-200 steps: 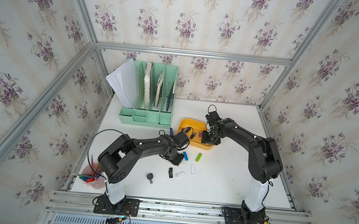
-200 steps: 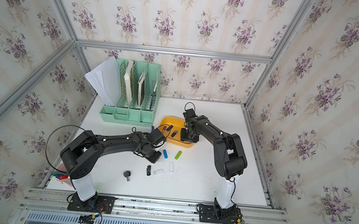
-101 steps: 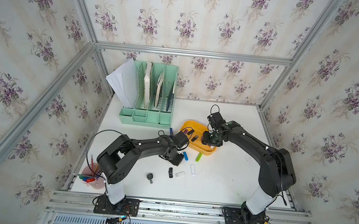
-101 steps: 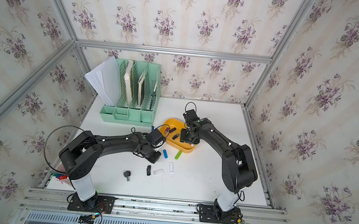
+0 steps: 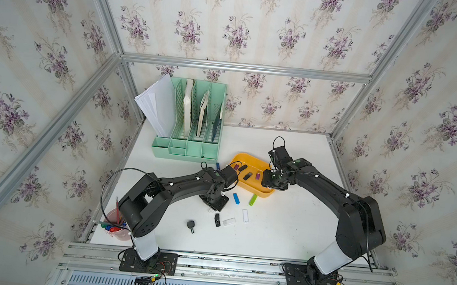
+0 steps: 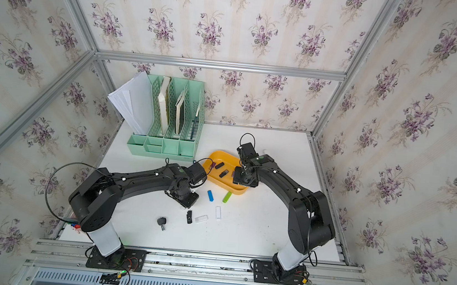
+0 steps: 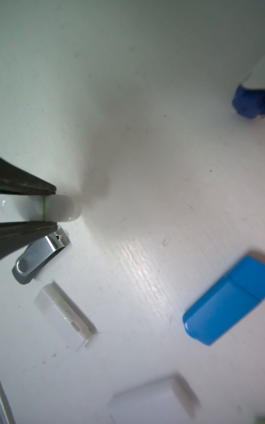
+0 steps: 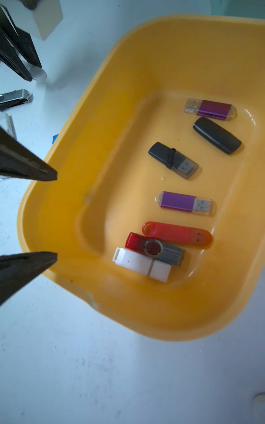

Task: Put the usb flash drive into the storage box
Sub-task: Pick up the USB flash from the center of the board, then place the USB flash in the storage box.

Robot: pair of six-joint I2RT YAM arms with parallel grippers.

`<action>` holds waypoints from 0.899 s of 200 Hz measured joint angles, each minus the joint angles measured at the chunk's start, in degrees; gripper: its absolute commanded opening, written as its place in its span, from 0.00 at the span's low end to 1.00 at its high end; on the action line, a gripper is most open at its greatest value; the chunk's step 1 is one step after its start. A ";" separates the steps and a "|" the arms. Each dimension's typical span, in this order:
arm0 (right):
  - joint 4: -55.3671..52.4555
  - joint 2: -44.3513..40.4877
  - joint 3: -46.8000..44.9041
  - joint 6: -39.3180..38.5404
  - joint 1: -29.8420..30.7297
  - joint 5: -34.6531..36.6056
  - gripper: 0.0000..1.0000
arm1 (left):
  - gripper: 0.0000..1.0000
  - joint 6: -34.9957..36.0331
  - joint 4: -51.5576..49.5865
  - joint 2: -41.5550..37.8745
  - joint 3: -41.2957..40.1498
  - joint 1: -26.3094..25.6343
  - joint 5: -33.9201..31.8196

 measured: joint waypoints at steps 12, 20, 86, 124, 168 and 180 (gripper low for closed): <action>0.00 -0.52 -0.39 0.02 -0.48 0.11 0.55 | 0.24 0.09 -1.29 -0.22 1.51 0.04 -0.20; 0.00 -0.90 -0.63 0.02 -0.83 0.35 0.55 | 0.24 0.31 -2.34 -0.37 2.78 0.04 -0.35; 0.04 -6.82 -4.44 0.61 -5.84 1.05 0.56 | 0.25 3.82 -11.06 4.09 24.74 1.07 -1.70; -0.02 -9.49 -6.93 0.59 -7.65 1.03 0.56 | 0.25 6.93 -13.46 13.31 38.42 1.99 -1.66; -0.28 -12.96 -10.84 0.59 -9.81 0.96 0.56 | 0.26 9.86 -14.69 24.63 51.52 2.95 0.33; -0.46 -13.94 -11.80 0.59 -10.45 0.98 0.56 | 0.26 10.56 -14.99 27.61 54.73 3.02 1.01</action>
